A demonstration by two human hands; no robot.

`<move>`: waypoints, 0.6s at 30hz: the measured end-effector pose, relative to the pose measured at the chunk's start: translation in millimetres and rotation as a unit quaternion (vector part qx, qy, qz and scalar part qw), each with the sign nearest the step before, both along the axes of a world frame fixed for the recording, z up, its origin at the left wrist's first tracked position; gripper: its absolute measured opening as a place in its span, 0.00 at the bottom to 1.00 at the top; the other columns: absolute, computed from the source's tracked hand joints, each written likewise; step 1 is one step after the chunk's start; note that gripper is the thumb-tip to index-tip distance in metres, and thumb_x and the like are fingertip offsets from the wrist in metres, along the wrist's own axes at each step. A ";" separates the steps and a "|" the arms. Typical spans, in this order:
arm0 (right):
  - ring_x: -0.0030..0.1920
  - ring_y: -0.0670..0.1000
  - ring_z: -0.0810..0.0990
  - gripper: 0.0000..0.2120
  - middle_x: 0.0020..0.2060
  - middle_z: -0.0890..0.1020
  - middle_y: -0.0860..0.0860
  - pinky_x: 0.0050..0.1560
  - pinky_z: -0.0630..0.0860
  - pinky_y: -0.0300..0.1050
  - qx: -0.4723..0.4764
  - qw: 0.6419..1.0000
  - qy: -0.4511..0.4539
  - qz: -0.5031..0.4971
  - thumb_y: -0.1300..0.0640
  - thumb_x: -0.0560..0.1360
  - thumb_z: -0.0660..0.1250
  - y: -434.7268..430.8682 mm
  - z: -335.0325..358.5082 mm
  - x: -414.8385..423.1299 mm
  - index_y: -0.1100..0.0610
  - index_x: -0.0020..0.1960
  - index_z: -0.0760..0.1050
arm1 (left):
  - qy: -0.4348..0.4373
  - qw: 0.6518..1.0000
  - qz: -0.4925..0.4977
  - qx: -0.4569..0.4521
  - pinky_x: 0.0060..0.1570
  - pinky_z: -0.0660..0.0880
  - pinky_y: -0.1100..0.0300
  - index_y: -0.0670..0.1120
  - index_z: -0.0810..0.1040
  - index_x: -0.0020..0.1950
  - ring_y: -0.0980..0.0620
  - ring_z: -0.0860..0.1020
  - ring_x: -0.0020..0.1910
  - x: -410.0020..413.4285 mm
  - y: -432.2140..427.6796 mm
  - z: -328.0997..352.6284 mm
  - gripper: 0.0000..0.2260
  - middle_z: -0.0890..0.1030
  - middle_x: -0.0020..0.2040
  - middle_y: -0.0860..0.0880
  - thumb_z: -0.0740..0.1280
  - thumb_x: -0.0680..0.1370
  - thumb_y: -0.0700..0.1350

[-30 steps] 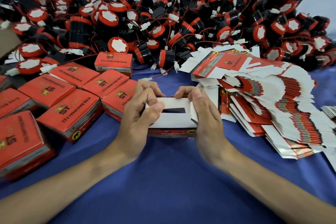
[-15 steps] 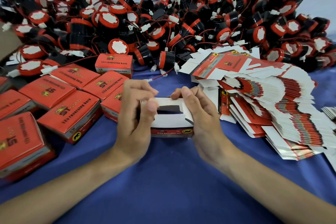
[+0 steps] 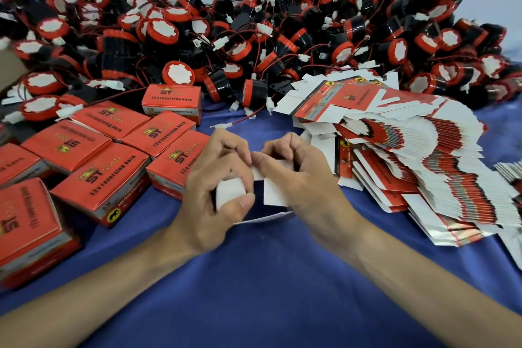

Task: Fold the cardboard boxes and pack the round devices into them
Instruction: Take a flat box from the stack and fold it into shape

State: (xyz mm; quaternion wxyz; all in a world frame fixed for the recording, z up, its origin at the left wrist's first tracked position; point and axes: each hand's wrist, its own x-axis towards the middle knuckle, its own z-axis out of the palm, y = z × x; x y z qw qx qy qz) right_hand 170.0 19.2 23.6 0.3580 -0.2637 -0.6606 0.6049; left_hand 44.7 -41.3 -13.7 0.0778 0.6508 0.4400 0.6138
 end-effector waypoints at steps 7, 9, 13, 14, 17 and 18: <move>0.36 0.44 0.71 0.15 0.36 0.74 0.45 0.38 0.69 0.36 0.102 0.986 0.114 -0.063 0.57 0.70 0.74 1.9 -6.6 3.7 0.53 0.36 0.66 | -0.141 0.989 0.022 -0.035 0.44 0.69 0.63 0.50 0.71 0.44 0.55 0.73 0.41 9.8 1.1 0.9 0.02 0.74 0.43 0.55 0.61 0.75 0.46; 0.36 0.47 0.72 0.14 0.38 0.74 0.48 0.39 0.68 0.37 0.260 0.954 0.126 -0.084 0.52 0.75 0.68 2.6 -14.6 4.9 0.57 0.36 0.68 | -0.208 0.977 0.019 -0.035 0.48 0.72 0.58 0.50 0.71 0.48 0.52 0.76 0.44 8.6 3.0 0.7 0.03 0.76 0.43 0.54 0.62 0.75 0.47; 0.44 0.54 0.77 0.18 0.47 0.77 0.55 0.47 0.76 0.48 0.482 0.865 0.131 -0.044 0.48 0.81 0.59 5.8 -37.5 9.5 0.61 0.42 0.72 | -0.203 0.978 0.031 -0.030 0.51 0.71 0.51 0.59 0.74 0.45 0.50 0.78 0.48 4.9 4.4 1.6 0.07 0.76 0.42 0.56 0.59 0.77 0.47; 0.47 0.55 0.78 0.14 0.48 0.78 0.55 0.51 0.77 0.52 0.514 0.848 0.127 -0.042 0.49 0.80 0.62 8.3 -40.6 9.5 0.61 0.45 0.72 | -0.198 0.979 0.034 -0.032 0.52 0.71 0.53 0.58 0.74 0.45 0.51 0.78 0.48 4.4 4.8 1.7 0.07 0.76 0.42 0.56 0.59 0.77 0.47; 0.50 0.55 0.79 0.07 0.47 0.82 0.59 0.56 0.76 0.54 0.572 0.813 0.097 -0.058 0.58 0.77 0.66 15.3 -46.3 6.0 0.62 0.52 0.75 | -0.190 0.980 0.038 -0.033 0.51 0.71 0.52 0.51 0.72 0.45 0.48 0.76 0.47 4.7 5.8 0.6 0.05 0.76 0.42 0.54 0.58 0.77 0.47; 0.50 0.56 0.79 0.07 0.48 0.82 0.59 0.56 0.76 0.53 0.578 0.808 0.092 -0.060 0.59 0.78 0.66 16.8 -47.7 4.8 0.63 0.52 0.78 | -0.185 0.981 0.045 -0.035 0.51 0.71 0.53 0.49 0.72 0.46 0.47 0.76 0.46 4.6 5.8 0.5 0.06 0.75 0.42 0.53 0.57 0.77 0.47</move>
